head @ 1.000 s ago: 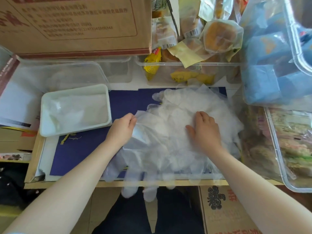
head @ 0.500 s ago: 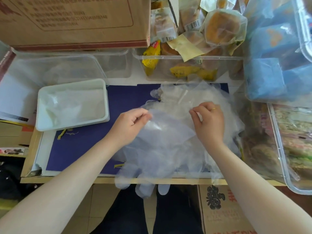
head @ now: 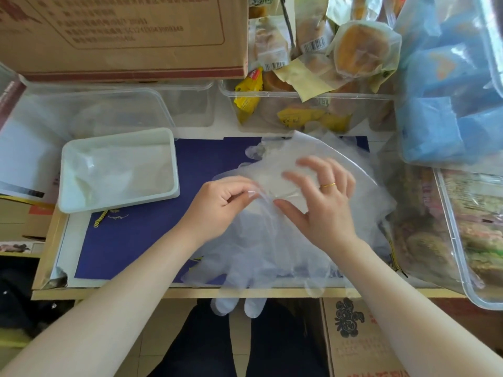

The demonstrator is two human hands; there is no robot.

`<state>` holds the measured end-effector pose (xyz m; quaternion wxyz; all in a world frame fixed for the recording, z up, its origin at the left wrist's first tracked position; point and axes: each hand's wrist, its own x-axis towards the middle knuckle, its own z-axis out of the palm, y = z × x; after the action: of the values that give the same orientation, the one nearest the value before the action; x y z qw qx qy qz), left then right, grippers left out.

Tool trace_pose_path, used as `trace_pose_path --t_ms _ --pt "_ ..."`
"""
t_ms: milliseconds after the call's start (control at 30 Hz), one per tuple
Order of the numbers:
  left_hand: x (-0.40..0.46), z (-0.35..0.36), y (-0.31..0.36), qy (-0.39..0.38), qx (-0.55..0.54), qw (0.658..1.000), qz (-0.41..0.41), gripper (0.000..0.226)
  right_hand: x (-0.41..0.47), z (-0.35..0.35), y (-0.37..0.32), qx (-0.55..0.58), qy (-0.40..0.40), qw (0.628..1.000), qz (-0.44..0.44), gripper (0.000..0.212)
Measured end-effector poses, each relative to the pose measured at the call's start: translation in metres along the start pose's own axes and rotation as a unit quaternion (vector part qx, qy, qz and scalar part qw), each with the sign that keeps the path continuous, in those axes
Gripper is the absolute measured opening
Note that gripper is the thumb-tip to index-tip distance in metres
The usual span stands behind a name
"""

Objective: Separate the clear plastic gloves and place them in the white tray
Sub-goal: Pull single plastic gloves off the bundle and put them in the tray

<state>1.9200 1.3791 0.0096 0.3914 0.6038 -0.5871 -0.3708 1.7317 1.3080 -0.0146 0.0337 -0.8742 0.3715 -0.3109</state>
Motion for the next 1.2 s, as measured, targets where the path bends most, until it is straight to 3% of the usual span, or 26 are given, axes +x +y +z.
trace_pose_path --t_ms 100,167,200,267,300,333,433,567,633,700,767,833,900,967,1000,1067,1200 --pt "-0.007 -0.01 -0.006 -0.008 0.009 1.0 0.002 0.024 0.018 -0.008 -0.004 0.043 -0.025 0.988 0.149 0.062" --pt "-0.011 -0.017 -0.01 -0.006 0.001 1.0 -0.002 0.02 0.035 -0.011 -0.005 0.098 -0.075 0.956 0.267 0.073" --pt "-0.012 -0.021 -0.011 0.0 -0.002 1.0 -0.009 0.019 0.042 -0.009 -0.002 0.122 -0.094 0.941 0.301 0.067" --pt "-0.015 -0.028 -0.014 0.019 -0.005 1.0 -0.024 0.018 0.054 -0.005 0.002 0.166 -0.133 0.922 0.325 0.029" --pt "-0.015 -0.032 -0.016 0.028 -0.004 0.999 -0.031 0.018 0.058 -0.003 0.003 0.182 -0.144 0.917 0.324 0.013" --pt "-0.016 -0.034 -0.018 0.035 0.001 0.999 -0.041 0.018 0.06 0.001 0.005 0.188 -0.141 0.918 0.32 0.01" --pt "-0.016 -0.042 -0.027 0.098 0.028 0.989 -0.111 0.016 0.061 0.006 0.005 0.184 -0.085 0.925 0.321 0.014" --pt "-0.009 -0.061 -0.046 0.22 0.002 0.94 -0.26 0.018 0.064 -0.008 -0.001 0.134 0.005 0.96 0.246 0.02" --pt "-0.004 -0.072 -0.049 0.237 -0.082 0.921 -0.299 0.013 0.068 -0.017 -0.012 0.147 -0.019 0.979 0.14 0.025" --pt "0.0 -0.083 -0.051 0.231 -0.146 0.908 -0.318 0.012 0.071 -0.025 -0.031 0.205 -0.116 0.971 0.04 0.024" --pt "0.004 -0.091 -0.052 0.209 -0.158 0.915 -0.308 0.015 0.074 -0.031 -0.054 0.299 -0.283 0.911 0.025 0.011" --pt "0.01 -0.096 -0.05 0.199 -0.152 0.926 -0.282 0.017 0.076 -0.035 -0.072 0.437 -0.44 0.781 0.077 0.005" --pt "0.015 -0.097 -0.046 0.192 -0.15 0.934 -0.262 0.018 0.077 -0.037 -0.08 0.537 -0.495 0.675 0.11 0.01" --pt "0.018 -0.095 -0.041 0.182 -0.165 0.936 -0.252 0.019 0.083 -0.037 -0.085 0.577 -0.494 0.64 0.115 0.016" --pt "0.019 -0.094 -0.039 0.176 -0.179 0.935 -0.249 0.02 0.087 -0.036 -0.088 0.584 -0.481 0.642 0.123 0.019" --pt "0.018 -0.092 -0.034 0.157 -0.205 0.935 -0.244 0.021 0.09 -0.028 -0.092 0.569 -0.42 0.684 0.179 0.02" --pt "0.013 -0.086 -0.025 0.123 -0.265 0.926 -0.24 0.018 0.091 0.003 -0.083 0.373 -0.263 0.862 0.222 0.008"
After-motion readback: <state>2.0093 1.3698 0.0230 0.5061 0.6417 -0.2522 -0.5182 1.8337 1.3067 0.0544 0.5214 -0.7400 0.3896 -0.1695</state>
